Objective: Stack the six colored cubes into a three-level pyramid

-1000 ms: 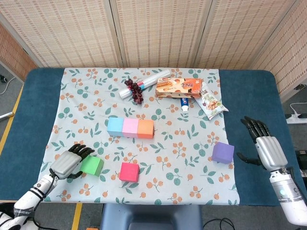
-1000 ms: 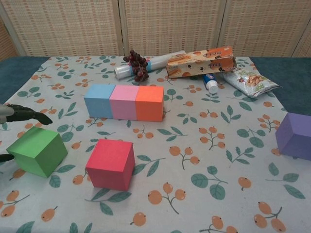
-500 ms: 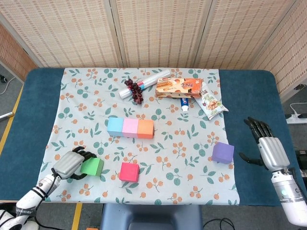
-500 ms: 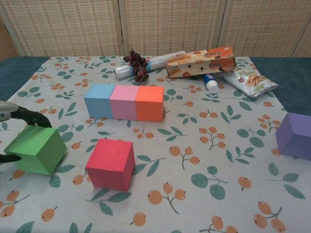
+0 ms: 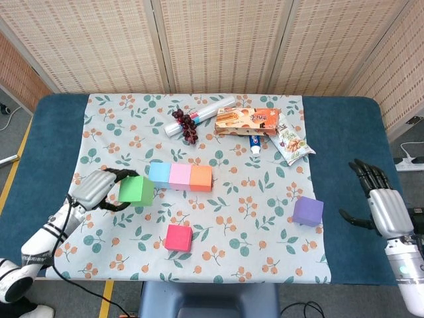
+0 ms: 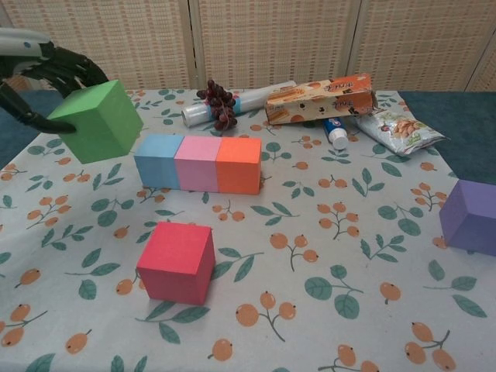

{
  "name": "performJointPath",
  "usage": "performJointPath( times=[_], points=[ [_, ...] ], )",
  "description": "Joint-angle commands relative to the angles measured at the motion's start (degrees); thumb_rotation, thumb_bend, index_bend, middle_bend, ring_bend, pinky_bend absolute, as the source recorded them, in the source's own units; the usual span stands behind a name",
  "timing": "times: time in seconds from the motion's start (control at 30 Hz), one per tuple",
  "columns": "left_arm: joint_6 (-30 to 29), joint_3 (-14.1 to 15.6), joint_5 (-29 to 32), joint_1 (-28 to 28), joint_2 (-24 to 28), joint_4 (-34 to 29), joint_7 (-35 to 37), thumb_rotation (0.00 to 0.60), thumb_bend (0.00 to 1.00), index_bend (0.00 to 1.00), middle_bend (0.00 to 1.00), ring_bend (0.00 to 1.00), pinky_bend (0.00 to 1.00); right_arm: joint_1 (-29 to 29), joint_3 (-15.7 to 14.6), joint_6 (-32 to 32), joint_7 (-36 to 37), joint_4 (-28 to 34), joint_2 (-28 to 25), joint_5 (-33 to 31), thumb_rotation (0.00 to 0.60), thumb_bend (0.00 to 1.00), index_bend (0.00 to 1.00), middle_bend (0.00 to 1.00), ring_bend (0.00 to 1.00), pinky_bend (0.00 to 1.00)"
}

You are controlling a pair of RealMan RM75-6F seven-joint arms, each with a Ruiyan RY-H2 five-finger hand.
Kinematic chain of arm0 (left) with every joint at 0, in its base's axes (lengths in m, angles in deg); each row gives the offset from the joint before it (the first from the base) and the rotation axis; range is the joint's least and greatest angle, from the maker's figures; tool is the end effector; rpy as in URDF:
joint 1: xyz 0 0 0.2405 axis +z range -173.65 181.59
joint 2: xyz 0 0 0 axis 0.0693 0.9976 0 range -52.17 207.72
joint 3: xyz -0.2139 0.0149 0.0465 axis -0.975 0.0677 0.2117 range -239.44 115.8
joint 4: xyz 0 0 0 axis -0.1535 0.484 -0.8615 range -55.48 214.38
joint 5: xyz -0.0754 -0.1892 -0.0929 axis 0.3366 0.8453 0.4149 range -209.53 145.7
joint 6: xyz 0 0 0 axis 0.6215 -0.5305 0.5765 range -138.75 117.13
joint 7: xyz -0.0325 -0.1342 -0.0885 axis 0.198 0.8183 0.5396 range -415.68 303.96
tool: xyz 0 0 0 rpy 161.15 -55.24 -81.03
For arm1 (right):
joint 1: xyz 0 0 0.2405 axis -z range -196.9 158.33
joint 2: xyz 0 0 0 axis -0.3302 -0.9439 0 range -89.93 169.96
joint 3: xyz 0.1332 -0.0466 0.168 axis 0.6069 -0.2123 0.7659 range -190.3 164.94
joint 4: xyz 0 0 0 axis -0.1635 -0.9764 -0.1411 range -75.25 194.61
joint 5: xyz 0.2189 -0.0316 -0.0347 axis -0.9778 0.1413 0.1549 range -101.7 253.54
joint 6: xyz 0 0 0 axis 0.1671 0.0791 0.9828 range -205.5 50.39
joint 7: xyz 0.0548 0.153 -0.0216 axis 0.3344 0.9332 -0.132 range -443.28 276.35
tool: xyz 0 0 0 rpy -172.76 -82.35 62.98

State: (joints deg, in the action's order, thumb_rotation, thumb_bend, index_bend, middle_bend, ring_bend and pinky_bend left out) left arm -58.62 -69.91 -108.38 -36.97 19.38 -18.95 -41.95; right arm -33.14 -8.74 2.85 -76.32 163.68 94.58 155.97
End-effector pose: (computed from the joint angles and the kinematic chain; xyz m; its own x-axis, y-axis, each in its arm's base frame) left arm -0.1448 0.3429 0.0768 0.2897 0.3835 0.8769 0.9230 -0.3545 -0.1499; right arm -0.2393 -0.2403 0.1536 0.2337 -0.0233 0.9720 -0.9705 -0.0673 0.2317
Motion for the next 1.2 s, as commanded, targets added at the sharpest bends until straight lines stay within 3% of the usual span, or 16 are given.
performJointPath(
  times=[0.03,0.27,0.47,0.8,1.2],
  points=[
    [7.6,-5.5,16.8,-9.9,-3.0,1.7,-9.9,0.6,0.33,0.35,0.44,0.37,0.29,0.9,0.4,0.7,0.0,0.7,-0.9,-0.5,0.6,0.1,0.0,0.01,0.0,0.0],
    [6.1,-4.0,35.4,-18.8,-9.8,6.4,-26.2,0.6,0.33,0.35,0.44,0.36,0.29,2.0,0.8,0.7,-1.0,1.5,-1.3,-1.3,0.6,0.1,0.0,0.01,0.0,0.0],
    [4.8,-2.5,42.6,-22.9,-13.6,9.8,-32.4,0.6,0.33,0.35,0.44,0.36,0.28,2.0,1.2,-0.1,-2.0,1.6,-0.8,-1.4,0.6,0.1,0.0,0.01,0.0,0.0],
    [5.2,-0.5,43.1,-25.2,-16.1,12.4,-36.5,0.6,0.33,0.35,0.43,0.35,0.25,2.1,1.8,-1.2,-2.8,1.8,-0.4,-2.1,0.6,0.1,0.0,0.01,0.0,0.0],
    [8.9,0.1,39.9,-25.2,-14.8,12.4,-34.6,0.6,0.33,0.35,0.41,0.33,0.22,2.4,2.4,-2.0,-3.2,1.8,0.0,-2.5,0.6,0.11,0.0,0.01,0.0,0.0]
  ],
)
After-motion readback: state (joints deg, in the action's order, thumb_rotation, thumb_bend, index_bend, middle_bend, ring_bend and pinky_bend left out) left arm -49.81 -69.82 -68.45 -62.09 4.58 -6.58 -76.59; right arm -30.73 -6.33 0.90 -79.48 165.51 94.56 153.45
